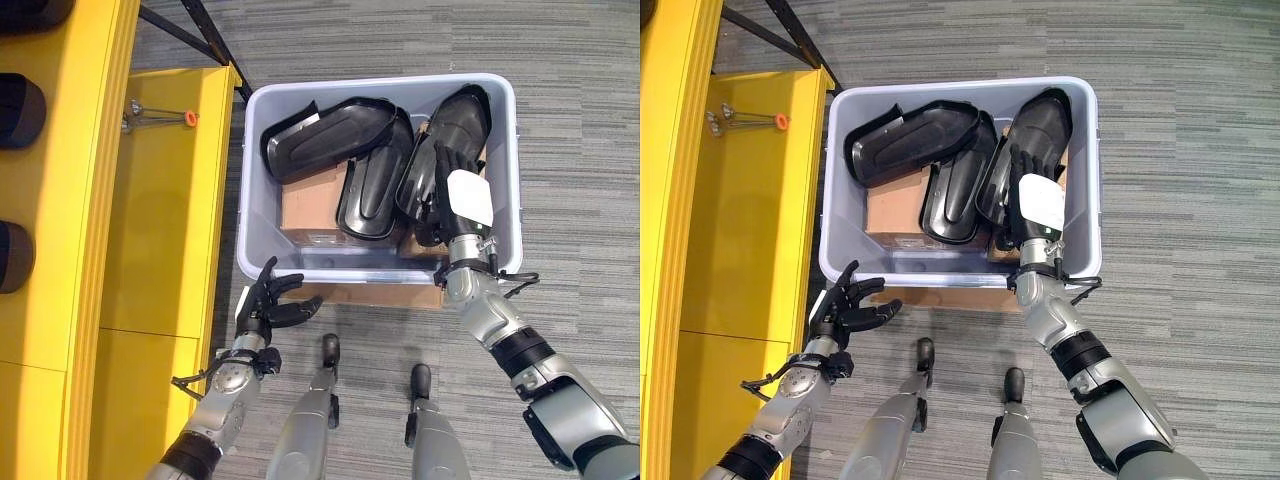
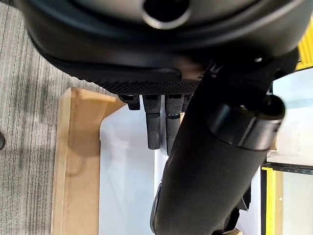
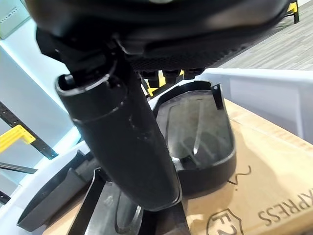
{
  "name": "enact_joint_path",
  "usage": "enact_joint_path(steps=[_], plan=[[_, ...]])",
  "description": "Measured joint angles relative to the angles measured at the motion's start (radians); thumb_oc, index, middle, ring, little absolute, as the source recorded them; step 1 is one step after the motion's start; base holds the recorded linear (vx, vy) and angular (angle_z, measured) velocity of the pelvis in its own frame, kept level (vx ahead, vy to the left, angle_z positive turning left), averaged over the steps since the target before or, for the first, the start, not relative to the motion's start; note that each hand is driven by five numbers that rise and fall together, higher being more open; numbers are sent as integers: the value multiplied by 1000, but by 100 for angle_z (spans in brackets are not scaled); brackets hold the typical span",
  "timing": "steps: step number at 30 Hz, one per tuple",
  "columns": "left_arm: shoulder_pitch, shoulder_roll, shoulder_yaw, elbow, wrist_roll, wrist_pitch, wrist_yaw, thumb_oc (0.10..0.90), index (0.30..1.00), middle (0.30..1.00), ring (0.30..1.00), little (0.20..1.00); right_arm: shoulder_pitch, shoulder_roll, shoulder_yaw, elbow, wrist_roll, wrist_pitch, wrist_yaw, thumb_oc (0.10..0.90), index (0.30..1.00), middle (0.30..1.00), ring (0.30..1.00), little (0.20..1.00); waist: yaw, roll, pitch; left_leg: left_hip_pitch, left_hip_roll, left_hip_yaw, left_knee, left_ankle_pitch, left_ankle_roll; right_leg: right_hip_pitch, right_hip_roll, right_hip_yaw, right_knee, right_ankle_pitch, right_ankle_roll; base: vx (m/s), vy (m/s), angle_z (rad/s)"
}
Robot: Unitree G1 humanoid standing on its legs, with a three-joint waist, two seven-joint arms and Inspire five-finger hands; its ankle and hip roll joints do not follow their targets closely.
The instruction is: Move parts from the plastic box to the shelf.
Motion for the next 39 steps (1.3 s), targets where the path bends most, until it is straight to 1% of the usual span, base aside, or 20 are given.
enact_joint_path(steps=[7, 14, 18, 19, 33, 35, 39], plan=[[-8, -3, -1, -10, 1, -5, 2, 900, 1000, 1000, 1000, 1000, -11, 0, 0, 0, 0, 4, -11, 900, 1000, 1000, 1000, 1000, -1, 5, 4, -36, 0, 0, 0, 10, 1, -53, -1, 3, 35, -7, 0, 0, 0, 0], [-21, -6, -7, -11, 1, -7, 3, 900, 1000, 1000, 1000, 1000, -14, 1, 1, 1, 0, 5, -11, 900, 1000, 1000, 1000, 1000, 0, 15, 12, -42, -4, -2, 1, 14, 2, -68, -4, 1, 57, -16, 2, 0, 0, 0], [-24, -6, -7, -24, 1, -24, 6, 900, 1000, 1000, 1000, 1000, -45, 2, 2, 16, 0, 5, -12, 900, 1000, 1000, 1000, 1000, 0, 17, 15, -74, -4, -5, 15, 14, 2, -100, -4, 1, 76, -18, 2, 0, 0, 0], [-27, -6, -11, -24, 1, -24, 5, 900, 1000, 1000, 1000, 1000, -56, 5, 3, 40, 1, 6, -12, 900, 1000, 1000, 1000, 1000, 2, 17, 17, -74, -5, -5, 16, 15, 3, -101, -6, 0, 81, -20, 3, -2, 0, 4], [-35, -6, -18, -26, 1, -29, 6, 900, 1000, 1000, 1000, 1000, -66, 12, 23, 43, 3, 8, -13, 900, 1000, 1000, 1000, 1000, 2, 16, 18, -90, -15, -9, 22, 18, 6, -124, -16, -1, 109, -32, 4, 0, 0, 0], [-38, -6, -17, -30, 1, -33, 7, 900, 1000, 1000, 1000, 1000, -71, 12, 23, 44, 4, 8, -13, 900, 1000, 1000, 1000, 1000, 3, 16, 18, -104, -16, -11, 31, 18, 6, -135, -16, -2, 113, -33, 4, 0, 0, 0], [-40, -6, -18, -31, 1, -41, 7, 900, 1000, 1000, 1000, 1000, -88, 23, 22, 75, 12, 8, -21, 900, 1000, 1000, 1000, 1000, 3, 17, 18, -112, -17, -11, 31, 18, 6, -151, -19, -1, 131, -40, 4, 0, 0, 0]])
